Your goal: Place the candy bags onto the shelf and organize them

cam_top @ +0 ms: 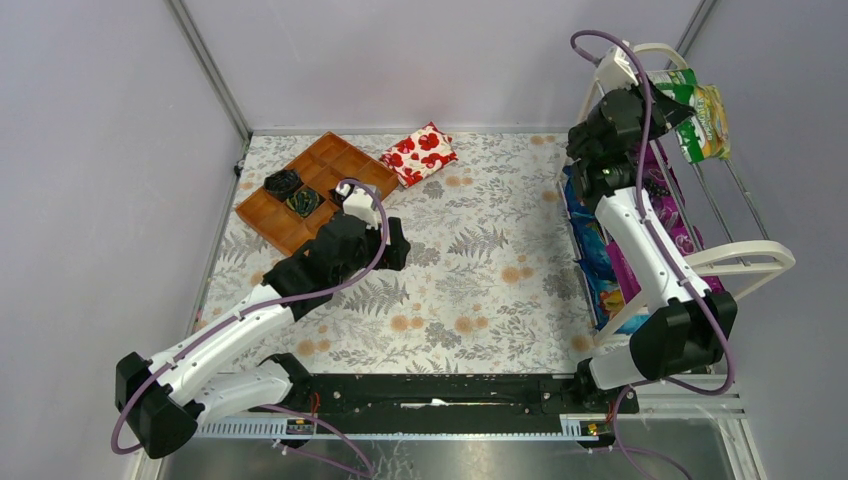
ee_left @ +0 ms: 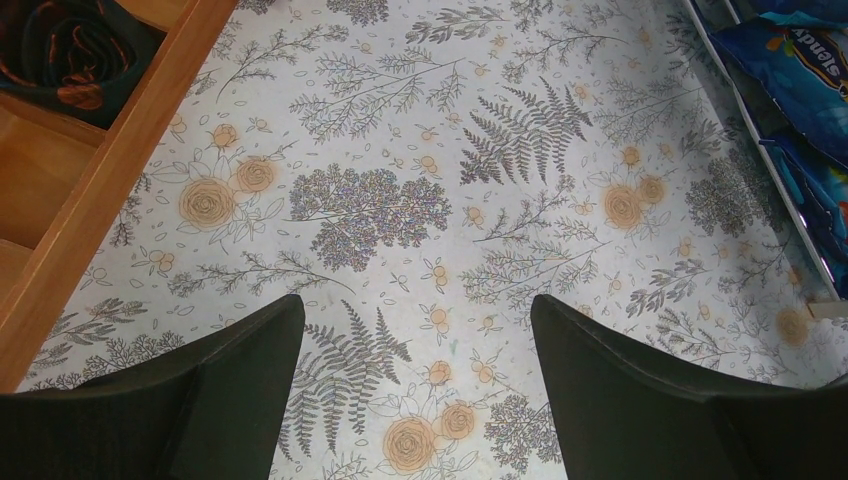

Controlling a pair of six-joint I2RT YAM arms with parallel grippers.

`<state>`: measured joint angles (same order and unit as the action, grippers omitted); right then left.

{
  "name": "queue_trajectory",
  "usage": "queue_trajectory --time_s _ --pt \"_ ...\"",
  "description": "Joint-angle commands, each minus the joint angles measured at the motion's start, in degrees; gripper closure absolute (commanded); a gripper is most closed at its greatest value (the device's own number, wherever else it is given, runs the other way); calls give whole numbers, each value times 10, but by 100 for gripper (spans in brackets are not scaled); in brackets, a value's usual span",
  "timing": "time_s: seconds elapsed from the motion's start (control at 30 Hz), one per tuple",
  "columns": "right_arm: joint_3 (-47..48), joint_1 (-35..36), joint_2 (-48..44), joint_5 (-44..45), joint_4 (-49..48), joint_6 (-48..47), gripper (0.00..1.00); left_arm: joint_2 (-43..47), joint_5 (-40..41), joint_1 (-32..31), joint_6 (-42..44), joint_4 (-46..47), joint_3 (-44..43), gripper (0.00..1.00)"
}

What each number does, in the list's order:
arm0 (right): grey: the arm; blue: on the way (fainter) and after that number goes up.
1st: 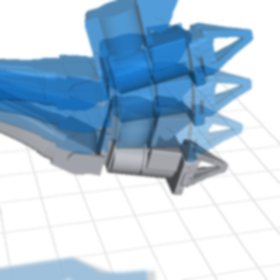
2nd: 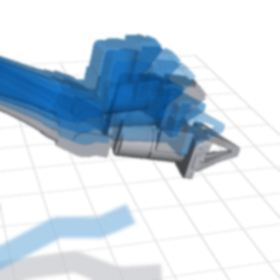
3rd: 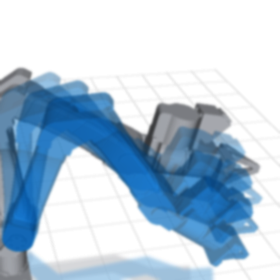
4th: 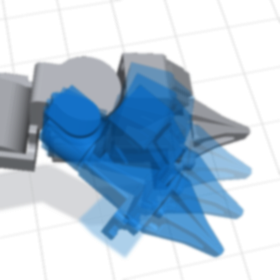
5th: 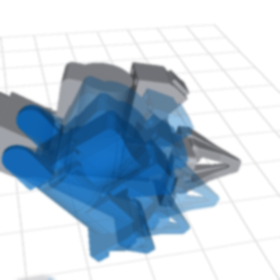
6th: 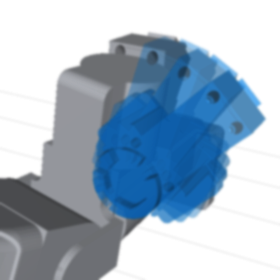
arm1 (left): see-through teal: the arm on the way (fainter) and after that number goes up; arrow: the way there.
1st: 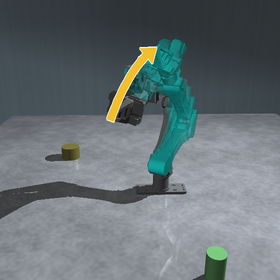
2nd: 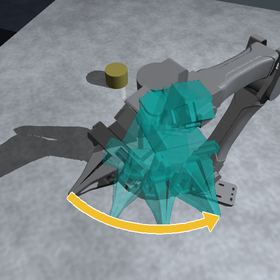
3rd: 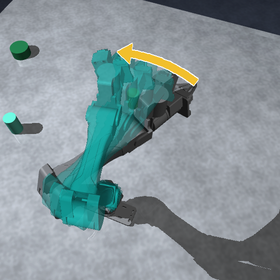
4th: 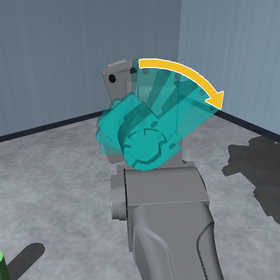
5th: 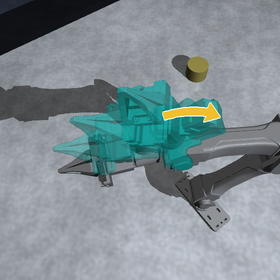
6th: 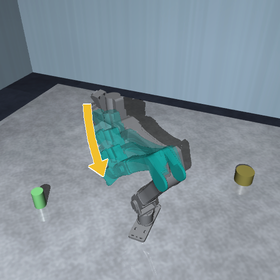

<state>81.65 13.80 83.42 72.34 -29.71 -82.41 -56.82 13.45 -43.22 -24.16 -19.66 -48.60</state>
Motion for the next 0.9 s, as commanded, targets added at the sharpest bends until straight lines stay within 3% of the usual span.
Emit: queue_trajectory --time_s 0.0,0.07,0.2,0.33,0.87 --pt "5 2 1 -14 38 42 100 3 11 -2 9 25 2 11" --pt "9 3 -1 -11 79 76 100 5 14 -2 10 24 2 11" --pt "45 3 -9 -43 269 217 99 6 11 -2 9 24 3 11" --pt "57 3 -16 -73 360 281 90 7 6 -1 8 26 3 11" --pt "126 3 29 -120 435 328 84 4 -13 7 2 27 6 11"
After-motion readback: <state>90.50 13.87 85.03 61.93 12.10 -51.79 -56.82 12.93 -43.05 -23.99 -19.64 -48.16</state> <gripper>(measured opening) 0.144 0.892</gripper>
